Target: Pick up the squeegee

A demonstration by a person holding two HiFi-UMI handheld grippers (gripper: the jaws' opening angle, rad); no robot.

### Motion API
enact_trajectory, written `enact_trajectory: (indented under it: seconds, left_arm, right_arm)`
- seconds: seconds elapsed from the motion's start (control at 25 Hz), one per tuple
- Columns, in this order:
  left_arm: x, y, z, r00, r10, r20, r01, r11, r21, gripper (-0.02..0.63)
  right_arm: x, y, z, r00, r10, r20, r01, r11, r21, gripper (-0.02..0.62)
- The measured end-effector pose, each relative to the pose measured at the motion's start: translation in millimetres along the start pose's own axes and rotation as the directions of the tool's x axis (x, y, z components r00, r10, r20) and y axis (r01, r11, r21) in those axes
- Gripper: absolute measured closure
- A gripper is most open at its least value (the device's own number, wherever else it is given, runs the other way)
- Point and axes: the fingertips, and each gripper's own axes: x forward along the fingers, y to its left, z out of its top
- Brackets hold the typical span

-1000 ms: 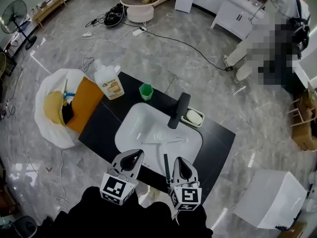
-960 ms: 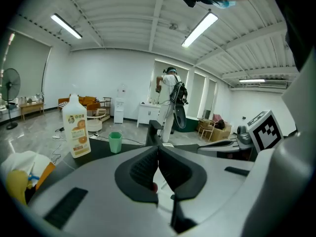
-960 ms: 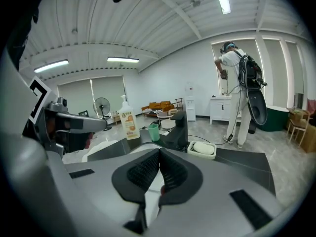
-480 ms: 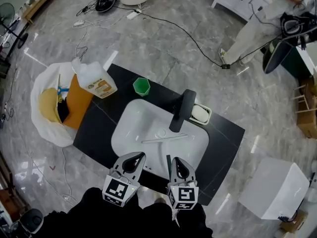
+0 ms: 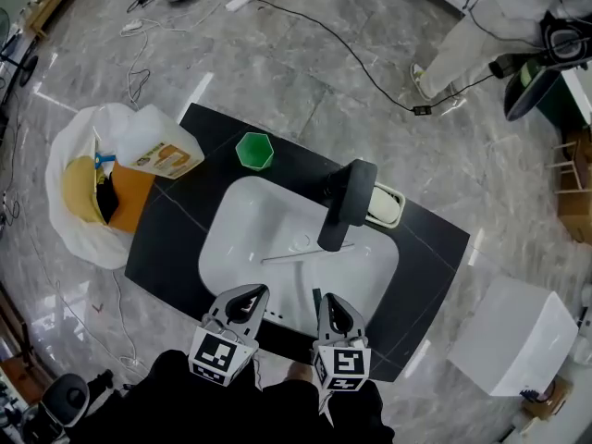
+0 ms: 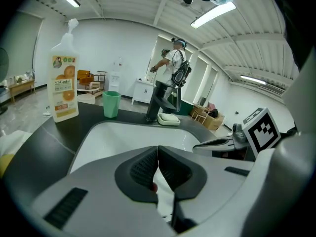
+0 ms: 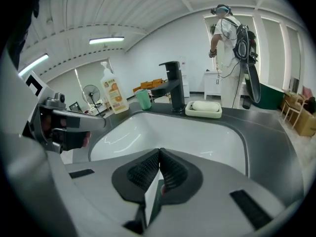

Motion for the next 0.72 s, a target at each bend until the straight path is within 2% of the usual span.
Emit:
enact_trajectory:
  seconds: [0.24,0.28,0.32,0.48,0.72]
  left_arm:
    - [10,17,-11,1.000,-0.008,-0.018,0.007,1.000,-0.013,0.581]
    - [10,18,-11,1.000,-0.010,-0.020,0.010,1.000,-0.013,0.581]
    - [11,20,-11,1.000,-0.013,-0.022,0.013,1.000,-0.014,0.581]
    - [16,24,-10,0.999,-0.027,-0.027,0.027,1.000,-0.014,0.581]
    - [25,27,-8,0.998,-0.053,-0.041,0.053,0.999,-0.013,0.581]
  right_arm:
    - [23,-5,-21,0.996,-0.008,-0.091,0.009,1.000,0.007,0.578]
    - [26,-4,-24,0.994,0.001,-0.111,0.000,1.000,0.009,0.540]
    - [28,-3,-27,0.991,0.010,-0.131,-0.009,1.000,0.011,0.468]
    - [38,-5,-35,0.982,-0.006,-0.190,0.005,1.000,-0.002,0.421]
    - [52,-8,-54,0.956,-0.009,-0.294,0.018,0.999,0.028,0.351]
